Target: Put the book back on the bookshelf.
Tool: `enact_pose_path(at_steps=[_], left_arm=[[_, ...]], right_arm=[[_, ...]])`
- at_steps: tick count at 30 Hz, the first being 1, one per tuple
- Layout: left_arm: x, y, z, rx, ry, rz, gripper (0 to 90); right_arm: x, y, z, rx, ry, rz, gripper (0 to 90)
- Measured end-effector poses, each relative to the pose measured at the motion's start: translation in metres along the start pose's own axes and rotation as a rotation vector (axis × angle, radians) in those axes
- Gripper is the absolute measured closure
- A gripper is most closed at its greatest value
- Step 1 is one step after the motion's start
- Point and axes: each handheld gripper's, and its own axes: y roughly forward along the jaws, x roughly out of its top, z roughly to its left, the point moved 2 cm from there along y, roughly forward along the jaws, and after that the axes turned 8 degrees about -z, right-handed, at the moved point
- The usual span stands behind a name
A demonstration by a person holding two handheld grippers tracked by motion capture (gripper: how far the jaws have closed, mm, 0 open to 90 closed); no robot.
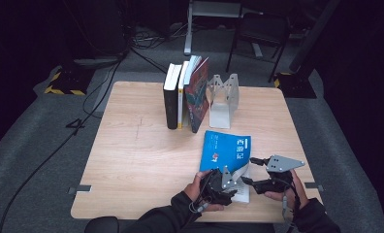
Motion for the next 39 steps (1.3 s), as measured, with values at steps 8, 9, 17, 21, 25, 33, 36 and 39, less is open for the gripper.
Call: enact_pose_path(at_steps=[8,9,17,21,25,33,36,39], left_arm=[[0.004,-0.009,0.001,-0.009,0.084,-0.026,71.8],[0.005,-0.01,0.002,-0.017,0.089,-0.031,72.3],[-0.01,-0.046,0.028,-0.121,0.144,-0.035,76.3],[-0.022,-0.067,0.039,-0.13,0.141,-0.045,76.6],[-0.035,-0.081,0.046,-0.141,0.128,-0.054,76.1],[-0.049,-0.101,0.056,-0.129,0.105,-0.059,74.5],[-0.054,-0.102,0.056,-0.108,0.089,-0.052,65.3],[-0.064,-0.105,0.052,-0.029,0.073,-0.01,49.4]], right_arm=[[-0.003,-0.004,-0.002,-0.016,-0.006,-0.015,26.3],[-0.003,-0.004,-0.001,-0.005,-0.013,-0.013,27.4],[-0.003,0.0,0.006,0.029,-0.066,-0.013,27.1],[0.004,0.011,0.022,0.075,-0.121,-0.019,27.4],[0.007,0.027,0.028,0.106,-0.144,-0.003,28.0],[0.007,0.056,0.03,0.131,-0.19,0.045,47.6],[0.01,0.057,0.036,0.134,-0.241,0.065,58.0],[0.011,0.057,0.039,0.125,-0.244,0.063,60.2]])
